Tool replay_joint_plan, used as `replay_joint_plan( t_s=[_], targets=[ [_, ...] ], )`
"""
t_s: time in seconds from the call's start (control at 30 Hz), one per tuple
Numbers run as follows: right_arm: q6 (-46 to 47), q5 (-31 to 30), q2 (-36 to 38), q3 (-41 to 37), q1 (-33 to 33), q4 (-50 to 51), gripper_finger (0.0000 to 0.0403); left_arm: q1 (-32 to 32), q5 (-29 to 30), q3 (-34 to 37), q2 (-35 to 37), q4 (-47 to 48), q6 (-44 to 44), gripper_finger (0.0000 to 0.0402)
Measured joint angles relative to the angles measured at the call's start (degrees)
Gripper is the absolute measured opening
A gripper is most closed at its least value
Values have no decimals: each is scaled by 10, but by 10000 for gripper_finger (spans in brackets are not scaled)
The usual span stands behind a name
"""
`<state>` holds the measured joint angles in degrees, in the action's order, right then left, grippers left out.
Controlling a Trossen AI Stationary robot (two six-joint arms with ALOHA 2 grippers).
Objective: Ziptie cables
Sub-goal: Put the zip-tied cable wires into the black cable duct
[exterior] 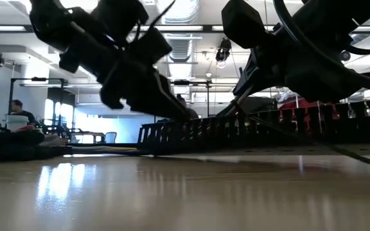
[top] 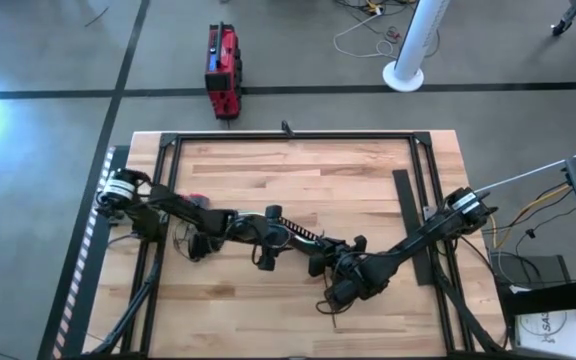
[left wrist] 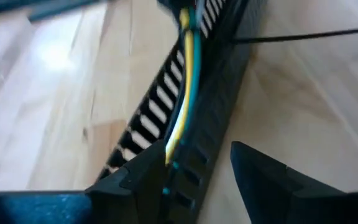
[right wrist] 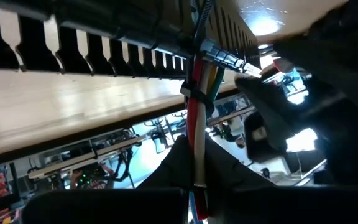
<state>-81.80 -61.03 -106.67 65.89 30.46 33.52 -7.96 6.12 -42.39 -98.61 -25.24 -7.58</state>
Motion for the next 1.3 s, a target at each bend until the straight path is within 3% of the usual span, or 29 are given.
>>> replay_joint_plan(
  t_s=[0.3,0.67,1.07,1.3],
  targets=[
    [8,1,0,0,-1,0,0,8,-5,0,-37,-7,1,118],
    [-6,-18,23,2,3,8,0,8,-12,-3,-25,43,-9,7],
    [-12,-43,68,2,7,45,0,9,-52,-2,48,116,-28,6],
    [-11,-15,36,1,7,16,0,8,-61,3,47,150,-5,44]
  ],
)
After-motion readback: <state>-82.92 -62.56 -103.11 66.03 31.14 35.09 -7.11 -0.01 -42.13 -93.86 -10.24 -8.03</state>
